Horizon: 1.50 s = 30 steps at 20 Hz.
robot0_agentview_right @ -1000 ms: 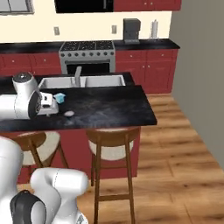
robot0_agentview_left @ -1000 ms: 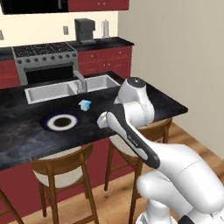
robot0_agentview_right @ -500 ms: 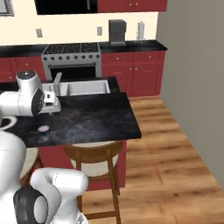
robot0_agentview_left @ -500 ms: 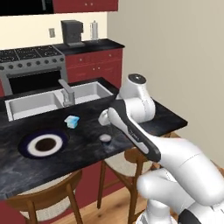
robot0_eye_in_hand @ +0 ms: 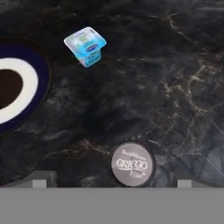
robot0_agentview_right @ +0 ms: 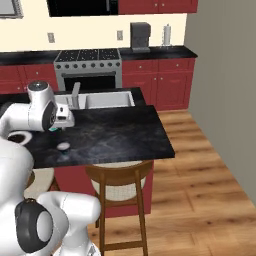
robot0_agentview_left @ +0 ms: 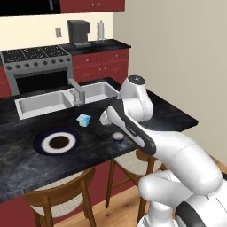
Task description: Place two yogurt containers on each plate.
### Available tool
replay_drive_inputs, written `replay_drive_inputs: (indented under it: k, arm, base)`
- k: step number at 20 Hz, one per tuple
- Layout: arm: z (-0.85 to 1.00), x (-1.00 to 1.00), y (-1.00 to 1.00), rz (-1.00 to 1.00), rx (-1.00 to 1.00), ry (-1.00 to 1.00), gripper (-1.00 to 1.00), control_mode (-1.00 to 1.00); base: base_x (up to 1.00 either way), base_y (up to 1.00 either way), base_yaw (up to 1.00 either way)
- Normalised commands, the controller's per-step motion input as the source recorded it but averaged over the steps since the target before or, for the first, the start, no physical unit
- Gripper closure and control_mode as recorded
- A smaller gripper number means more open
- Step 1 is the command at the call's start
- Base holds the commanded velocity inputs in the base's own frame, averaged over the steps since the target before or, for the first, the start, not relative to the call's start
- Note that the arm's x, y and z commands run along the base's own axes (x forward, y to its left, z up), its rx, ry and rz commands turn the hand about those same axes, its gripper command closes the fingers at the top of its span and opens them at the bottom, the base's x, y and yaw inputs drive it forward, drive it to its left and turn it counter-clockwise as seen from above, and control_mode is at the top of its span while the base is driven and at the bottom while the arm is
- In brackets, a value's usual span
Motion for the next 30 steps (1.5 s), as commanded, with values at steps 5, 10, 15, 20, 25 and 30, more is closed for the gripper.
replay_drive_inputs:
  k: [5, 10, 15, 20, 25, 30]
  arm:
    - [-0.53, 0.27, -0.10, 0.00, 0.00, 0.18, -1.00, -1.00]
    - [-0.36, -0.21, 0.03, 0.00, 0.00, 0.07, -1.00, -1.00]
    - [-0.32, -0.59, -0.21, -0.01, -0.06, 0.00, -1.00, -1.00]
    - [-0.19, 0.00, -0.01, -0.06, -0.07, 0.05, -1.00, -1.00]
    - [-0.09, 0.50, 0.01, -0.01, 0.00, 0.00, -1.00, -1.00]
    - [-0.17, 0.28, 0.06, 0.00, 0.00, 0.02, -1.00, -1.00]
  base:
    - [0.00, 0.00, 0.00]
    - [0.00, 0.00, 0.00]
    - [0.00, 0.00, 0.00]
    - [0.00, 0.00, 0.00]
    - [0.00, 0.00, 0.00]
    - [0.00, 0.00, 0.00]
